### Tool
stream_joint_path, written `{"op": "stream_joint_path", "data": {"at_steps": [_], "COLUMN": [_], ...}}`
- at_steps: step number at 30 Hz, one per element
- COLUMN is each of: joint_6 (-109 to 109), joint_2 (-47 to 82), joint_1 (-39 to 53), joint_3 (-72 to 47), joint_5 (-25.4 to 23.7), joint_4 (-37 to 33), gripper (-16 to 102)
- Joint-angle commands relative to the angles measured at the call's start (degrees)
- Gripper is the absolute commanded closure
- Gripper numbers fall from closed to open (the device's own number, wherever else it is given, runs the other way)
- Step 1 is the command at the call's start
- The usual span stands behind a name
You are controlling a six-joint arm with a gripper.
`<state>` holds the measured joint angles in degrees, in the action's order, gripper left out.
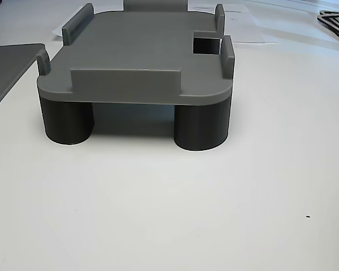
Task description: Move top rectangular frame to the holder.
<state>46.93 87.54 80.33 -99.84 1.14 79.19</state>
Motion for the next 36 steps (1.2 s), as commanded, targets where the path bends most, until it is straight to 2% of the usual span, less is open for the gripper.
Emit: {"op": "stream_joint_path", "data": {"at_steps": [1,7,11,36], "joint_6": [0.62,2.02,2.99,4.75], "joint_2": [1.49,1.49,2.46,-1.23], "joint_1": [-1.41,-1.41,-1.67,-3.16], "joint_3": [-0.44,-1.32,-2.81,-1.05], "joint_5": [0.35,2.55,3.52,4.31], "joint_4": [-1.93,-1.93,-2.02,-2.55], "gripper": [-8,-11,-9,-2]}}
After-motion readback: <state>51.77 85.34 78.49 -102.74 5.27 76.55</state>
